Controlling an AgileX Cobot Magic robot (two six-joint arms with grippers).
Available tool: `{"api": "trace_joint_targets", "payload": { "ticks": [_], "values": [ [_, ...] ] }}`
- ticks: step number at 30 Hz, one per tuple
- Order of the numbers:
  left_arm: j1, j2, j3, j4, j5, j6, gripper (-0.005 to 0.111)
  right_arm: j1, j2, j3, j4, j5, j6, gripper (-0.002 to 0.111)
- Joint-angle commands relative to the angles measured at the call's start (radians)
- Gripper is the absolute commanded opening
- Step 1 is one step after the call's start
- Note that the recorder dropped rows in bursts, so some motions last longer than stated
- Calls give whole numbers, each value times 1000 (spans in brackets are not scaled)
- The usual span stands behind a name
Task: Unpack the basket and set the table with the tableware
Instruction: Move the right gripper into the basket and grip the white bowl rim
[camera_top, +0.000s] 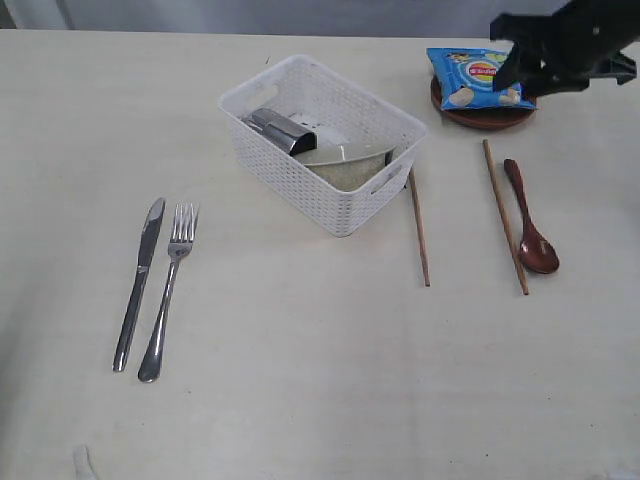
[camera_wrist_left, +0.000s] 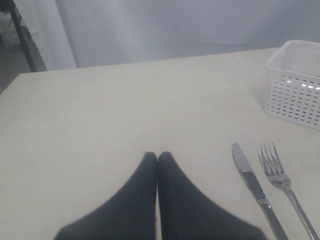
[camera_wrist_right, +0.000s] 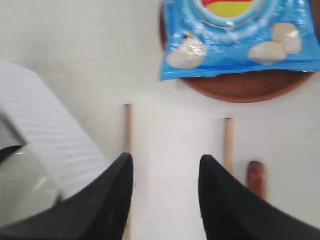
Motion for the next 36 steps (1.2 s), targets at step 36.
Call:
{"api": "trace_joint_targets", "payload": {
  "ticks": [36],
  "values": [
    [-5,-2,2,2,-1,-2,0,378,21,17,57,126,-950,41]
  ]
}}
